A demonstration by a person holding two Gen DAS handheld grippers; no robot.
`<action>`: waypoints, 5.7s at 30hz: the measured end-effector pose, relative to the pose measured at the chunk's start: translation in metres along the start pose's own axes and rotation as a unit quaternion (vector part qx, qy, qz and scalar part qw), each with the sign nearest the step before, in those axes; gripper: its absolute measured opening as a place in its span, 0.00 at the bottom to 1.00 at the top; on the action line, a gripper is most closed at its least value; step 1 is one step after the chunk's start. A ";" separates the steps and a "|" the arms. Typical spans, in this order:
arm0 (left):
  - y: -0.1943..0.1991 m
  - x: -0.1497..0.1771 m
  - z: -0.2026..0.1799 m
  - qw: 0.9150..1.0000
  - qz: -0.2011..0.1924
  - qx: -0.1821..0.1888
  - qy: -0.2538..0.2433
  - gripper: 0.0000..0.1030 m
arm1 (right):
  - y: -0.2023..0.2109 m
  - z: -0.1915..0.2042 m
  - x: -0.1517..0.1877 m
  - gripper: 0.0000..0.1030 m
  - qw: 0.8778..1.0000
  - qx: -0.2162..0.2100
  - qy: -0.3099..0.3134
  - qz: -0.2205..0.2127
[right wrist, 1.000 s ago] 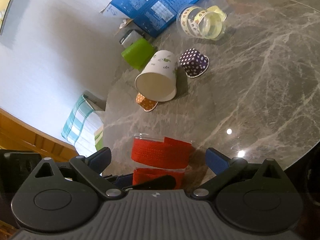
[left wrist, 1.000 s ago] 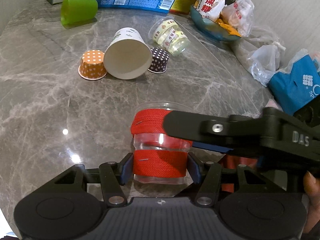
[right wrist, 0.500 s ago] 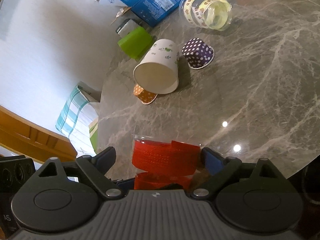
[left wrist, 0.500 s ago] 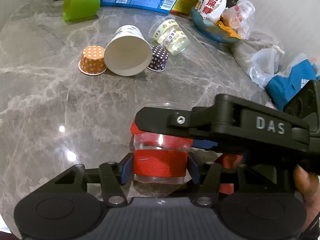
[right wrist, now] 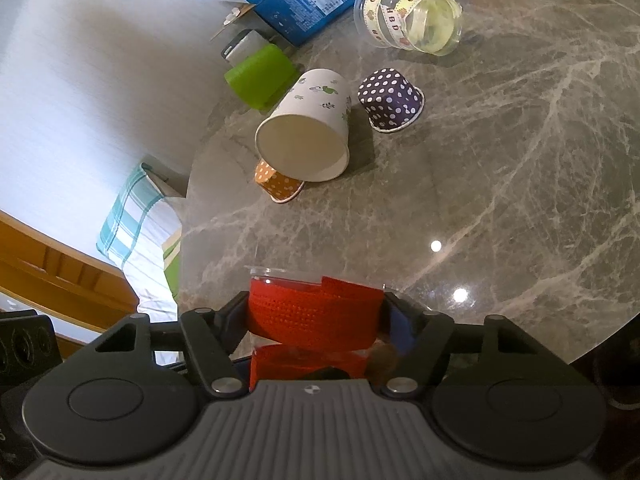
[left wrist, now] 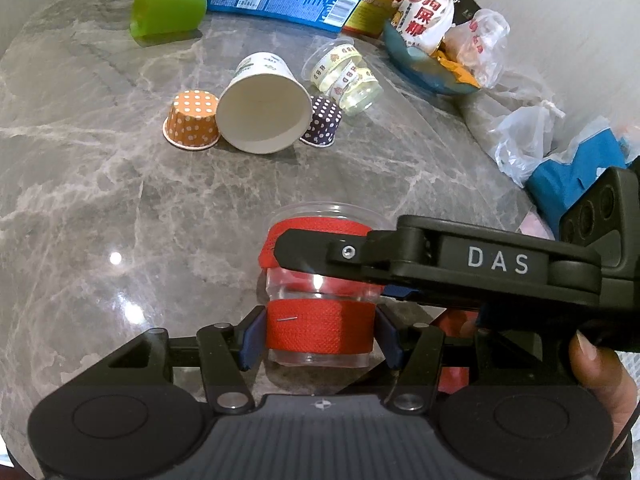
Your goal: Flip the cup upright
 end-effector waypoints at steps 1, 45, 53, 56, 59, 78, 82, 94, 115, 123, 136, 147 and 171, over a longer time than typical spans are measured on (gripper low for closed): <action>0.002 0.000 0.002 1.000 -0.003 0.007 0.005 0.60 | 0.001 0.001 0.000 0.65 1.000 -0.001 0.003 -0.002; 0.084 0.094 0.091 0.963 -0.238 0.114 0.059 0.80 | 0.026 0.033 0.067 0.62 0.779 0.170 0.383 -0.467; 0.079 0.100 0.096 0.963 -0.236 0.109 0.070 0.80 | 0.011 0.032 0.079 0.63 0.777 0.169 0.391 -0.464; 0.079 0.102 0.096 0.962 -0.237 0.115 0.069 0.80 | 0.006 0.028 0.081 0.64 0.781 0.174 0.390 -0.456; 0.078 0.103 0.096 0.962 -0.237 0.119 0.068 0.80 | 0.003 0.026 0.083 0.65 0.781 0.177 0.389 -0.456; 0.079 0.105 0.098 0.961 -0.237 0.125 0.070 0.82 | -0.002 0.029 0.086 0.99 0.815 0.164 0.370 -0.415; 0.084 0.105 0.098 0.957 -0.267 0.090 0.062 1.00 | 0.009 0.025 0.094 0.99 0.820 0.179 0.362 -0.405; 0.127 0.086 0.033 0.945 -0.307 -0.065 -0.094 1.00 | 0.125 0.026 0.089 0.99 0.919 0.187 0.206 -0.280; 0.151 0.112 -0.030 0.938 -0.300 -0.101 -0.142 1.00 | 0.179 0.047 0.104 0.99 0.924 0.181 0.230 -0.246; 0.151 0.114 -0.029 0.939 -0.298 -0.103 -0.135 1.00 | 0.171 0.048 0.107 0.99 0.926 0.178 0.237 -0.232; 0.155 0.115 -0.027 0.939 -0.301 -0.105 -0.132 1.00 | 0.169 0.054 0.108 0.99 0.925 0.173 0.249 -0.229; 0.156 0.116 -0.027 0.938 -0.304 -0.103 -0.128 1.00 | 0.170 0.057 0.109 0.99 0.924 0.171 0.253 -0.229; 0.157 0.118 -0.026 0.939 -0.305 -0.104 -0.122 1.00 | 0.173 0.058 0.110 0.99 0.924 0.169 0.254 -0.230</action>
Point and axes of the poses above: each gripper's, at about its wrist camera, not at the fingertips, and y roughly against the way its jaws point, z to its left, x to its underside, the point moved 5 cm from there along -y, roughly the way its jaws point, and after that the axes turned 10 degrees about y, right-handed, at the moved point
